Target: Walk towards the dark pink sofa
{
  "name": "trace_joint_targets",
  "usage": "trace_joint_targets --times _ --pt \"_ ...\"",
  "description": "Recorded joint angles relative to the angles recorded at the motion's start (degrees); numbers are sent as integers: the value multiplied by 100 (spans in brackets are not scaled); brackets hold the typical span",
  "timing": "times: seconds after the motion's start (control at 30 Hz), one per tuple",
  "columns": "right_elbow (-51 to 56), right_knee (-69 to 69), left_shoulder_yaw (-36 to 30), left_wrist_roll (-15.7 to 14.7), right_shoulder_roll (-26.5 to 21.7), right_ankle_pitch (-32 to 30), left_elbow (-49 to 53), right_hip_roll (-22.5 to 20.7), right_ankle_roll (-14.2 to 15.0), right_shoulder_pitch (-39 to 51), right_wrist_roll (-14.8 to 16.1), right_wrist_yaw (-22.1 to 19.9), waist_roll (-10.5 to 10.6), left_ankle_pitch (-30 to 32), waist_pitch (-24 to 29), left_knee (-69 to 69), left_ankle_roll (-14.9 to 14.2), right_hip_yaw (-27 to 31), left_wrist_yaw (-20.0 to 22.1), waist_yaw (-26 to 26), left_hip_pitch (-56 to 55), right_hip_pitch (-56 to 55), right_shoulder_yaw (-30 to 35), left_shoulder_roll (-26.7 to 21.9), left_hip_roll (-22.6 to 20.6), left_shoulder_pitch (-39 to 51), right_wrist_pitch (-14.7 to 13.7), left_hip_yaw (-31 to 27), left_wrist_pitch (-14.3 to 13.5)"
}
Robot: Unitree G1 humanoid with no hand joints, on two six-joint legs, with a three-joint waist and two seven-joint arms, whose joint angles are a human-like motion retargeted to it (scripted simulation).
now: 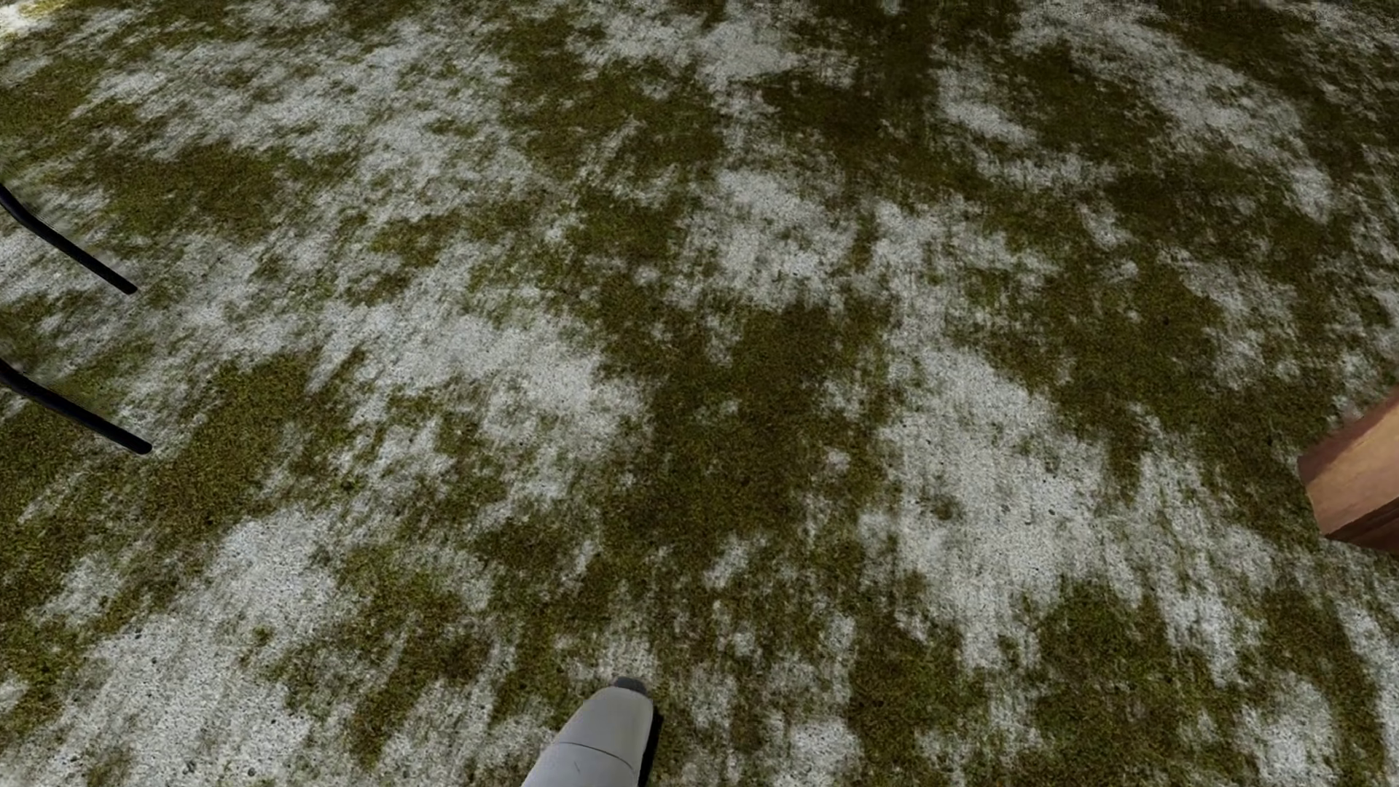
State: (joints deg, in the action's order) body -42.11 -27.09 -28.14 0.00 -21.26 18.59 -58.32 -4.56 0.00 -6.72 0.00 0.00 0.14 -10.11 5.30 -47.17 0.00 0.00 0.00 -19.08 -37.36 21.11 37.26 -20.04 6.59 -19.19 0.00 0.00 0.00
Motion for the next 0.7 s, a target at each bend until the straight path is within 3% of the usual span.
trace_joint_targets --times 0.03,0.1,0.13,0.2,0.23,0.33,0.37,0.43,0.47,0.53,0.57,0.6,0.63,0.67,0.7 --pt "-304 -538 -100 0 49 -859 -122 186 0 -58 0 0 -124 -180 11 -323 0 0 0 29 173 -84 112 -3 -168 29 0 0 0" --pt "-803 -2560 -87 0 81 -2574 -113 206 0 -257 0 0 10 -620 -2 -439 0 0 0 325 728 -975 236 61 -385 124 0 0 0" --pt "-780 -3830 -86 0 19 -2718 79 237 0 -367 0 0 15 -808 96 -398 0 0 0 455 1121 -1600 329 38 -481 159 0 0 0" --pt "-812 -5032 -73 0 53 -2424 461 142 0 -669 0 0 193 -1029 151 48 0 0 0 1115 2066 -2813 48 71 -607 284 0 0 0" --pt "-840 -4797 1 0 12 -2383 667 67 0 -708 0 0 319 -1024 220 444 0 0 0 1355 2572 -3415 167 57 -604 416 0 0 0" --pt "-827 -1933 173 0 -63 -3329 1325 -9 0 -964 0 0 500 -1032 247 1539 0 0 0 2272 4155 -4502 137 -48 -531 500 0 0 0" --pt "-805 -955 224 0 -65 -3023 1531 20 0 -994 0 0 520 -1170 188 1752 0 0 0 2479 4554 -4764 119 -118 -495 579 0 0 0" --pt "-736 -5 232 0 -109 -899 1736 101 0 -1085 0 0 553 -1461 128 1879 0 0 0 2761 5249 -5125 127 -226 -415 784 0 0 0" --pt "-746 -239 305 0 -88 -871 1757 285 0 -1065 0 0 581 -1441 106 1815 0 0 0 2882 5303 -5176 26 -216 -423 931 0 0 0" --pt "-838 -713 508 0 -57 -3004 1573 146 0 -1106 0 0 656 -844 82 1294 0 0 0 3189 5538 -5610 76 -153 -197 829 0 0 0" --pt "-988 -1164 540 0 -39 -3520 1355 -87 0 -1121 0 0 854 45 15 674 0 0 0 3069 5416 -5622 87 -29 41 764 0 0 0" --pt "-1102 -1428 480 0 -22 -3490 1128 -296 0 -1061 0 0 862 969 -37 -300 0 0 0 2828 5097 -5404 231 -8 67 636 0 0 0" --pt "-1136 -1518 292 0 9 -3330 1015 -557 0 -992 0 0 864 1387 -92 -1485 0 0 0 2623 4451 -5128 249 -35 169 559 0 0 0" --pt "-1211 -1430 381 0 102 -2949 1069 -767 0 -942 0 0 924 900 -117 -2544 0 0 0 2408 3804 -4704 -127 -9 328 385 0 0 0" --pt "-1130 -1131 279 0 77 -2505 978 -796 0 -851 0 0 821 107 -25 -2993 0 0 0 2125 3353 -3975 -154 -13 231 340 0 0 0"
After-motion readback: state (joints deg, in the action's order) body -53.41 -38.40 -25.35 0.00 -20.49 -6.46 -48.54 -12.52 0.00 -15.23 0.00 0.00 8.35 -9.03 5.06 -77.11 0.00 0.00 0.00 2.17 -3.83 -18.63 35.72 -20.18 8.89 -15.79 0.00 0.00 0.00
